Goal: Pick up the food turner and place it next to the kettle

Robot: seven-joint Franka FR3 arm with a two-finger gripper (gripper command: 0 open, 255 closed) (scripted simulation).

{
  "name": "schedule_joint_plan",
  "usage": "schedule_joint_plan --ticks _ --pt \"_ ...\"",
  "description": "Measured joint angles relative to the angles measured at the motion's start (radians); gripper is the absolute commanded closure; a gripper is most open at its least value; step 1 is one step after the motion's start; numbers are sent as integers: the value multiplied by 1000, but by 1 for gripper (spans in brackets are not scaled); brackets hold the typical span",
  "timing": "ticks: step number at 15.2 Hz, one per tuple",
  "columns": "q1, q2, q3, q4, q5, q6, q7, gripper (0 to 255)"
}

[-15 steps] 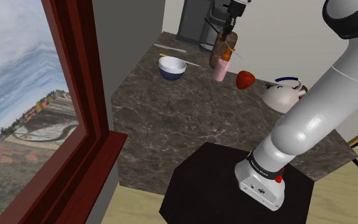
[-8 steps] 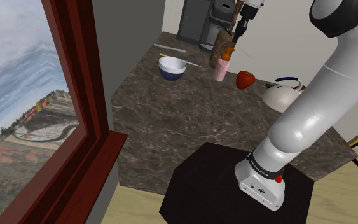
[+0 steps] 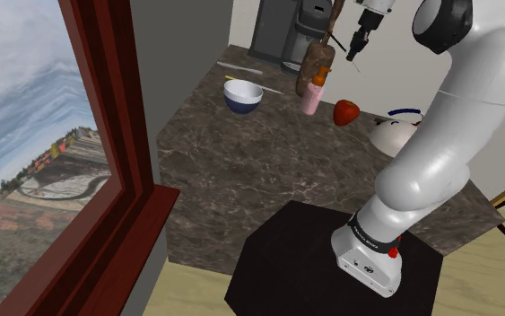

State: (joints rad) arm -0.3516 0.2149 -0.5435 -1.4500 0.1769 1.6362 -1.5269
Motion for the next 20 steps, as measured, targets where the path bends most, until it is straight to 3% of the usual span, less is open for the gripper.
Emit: schedule_joint_plan --ticks 5,7,20 --pt "-117 138 -26 172 76 -63 -116 255" --pt "-137 160 -28 189 88 -63 -136 255" --pt "-107 140 -25 -12 81 117 -154 255"
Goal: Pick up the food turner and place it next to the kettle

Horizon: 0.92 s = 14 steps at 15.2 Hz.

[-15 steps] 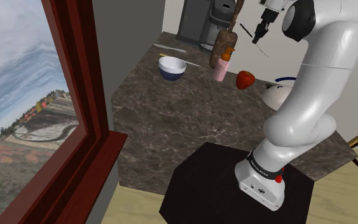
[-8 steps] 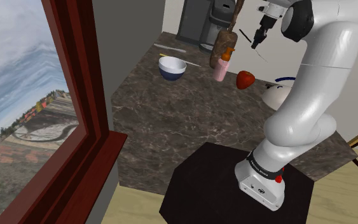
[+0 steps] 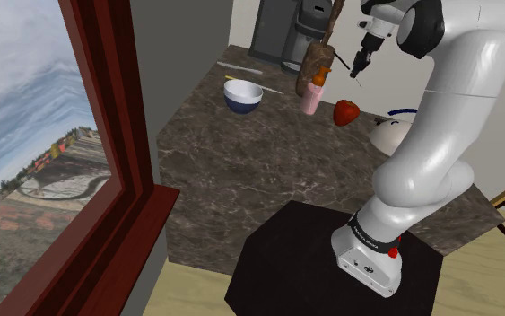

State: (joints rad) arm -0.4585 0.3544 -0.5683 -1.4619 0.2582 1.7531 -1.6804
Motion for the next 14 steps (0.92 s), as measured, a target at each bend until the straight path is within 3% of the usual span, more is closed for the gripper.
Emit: schedule_joint_plan --ticks 14 --pt "8 27 12 -153 24 173 -28 255"
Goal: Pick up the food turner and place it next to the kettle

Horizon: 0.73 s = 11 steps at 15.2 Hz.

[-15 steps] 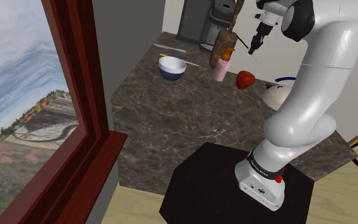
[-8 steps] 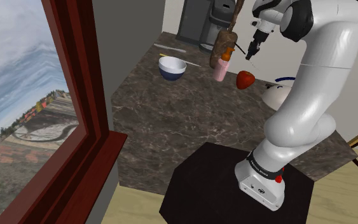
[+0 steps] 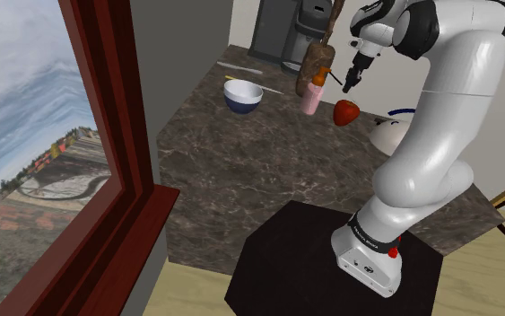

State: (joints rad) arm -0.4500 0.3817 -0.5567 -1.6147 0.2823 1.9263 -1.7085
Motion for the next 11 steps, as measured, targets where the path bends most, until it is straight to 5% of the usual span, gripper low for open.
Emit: schedule_joint_plan --ticks 11 --pt "-6 49 18 -82 38 126 -31 255"
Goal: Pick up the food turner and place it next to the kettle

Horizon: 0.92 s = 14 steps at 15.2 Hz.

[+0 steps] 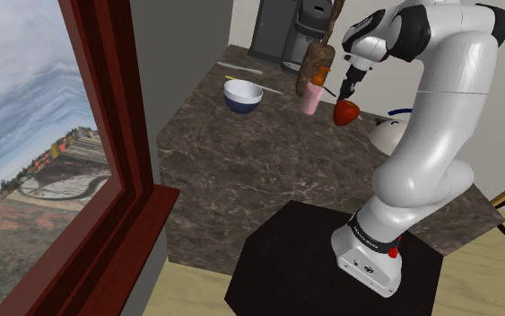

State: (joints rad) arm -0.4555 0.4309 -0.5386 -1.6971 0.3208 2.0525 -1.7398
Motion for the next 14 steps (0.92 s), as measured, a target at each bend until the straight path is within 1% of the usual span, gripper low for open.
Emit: schedule_joint_plan --ticks 5,12,13,14 --pt "-4 27 10 -34 20 57 -16 255" --pt "-7 37 14 -38 26 68 -20 255" --pt "-7 37 14 -38 26 68 -20 0" --pt "-7 37 14 -38 26 67 -20 0"
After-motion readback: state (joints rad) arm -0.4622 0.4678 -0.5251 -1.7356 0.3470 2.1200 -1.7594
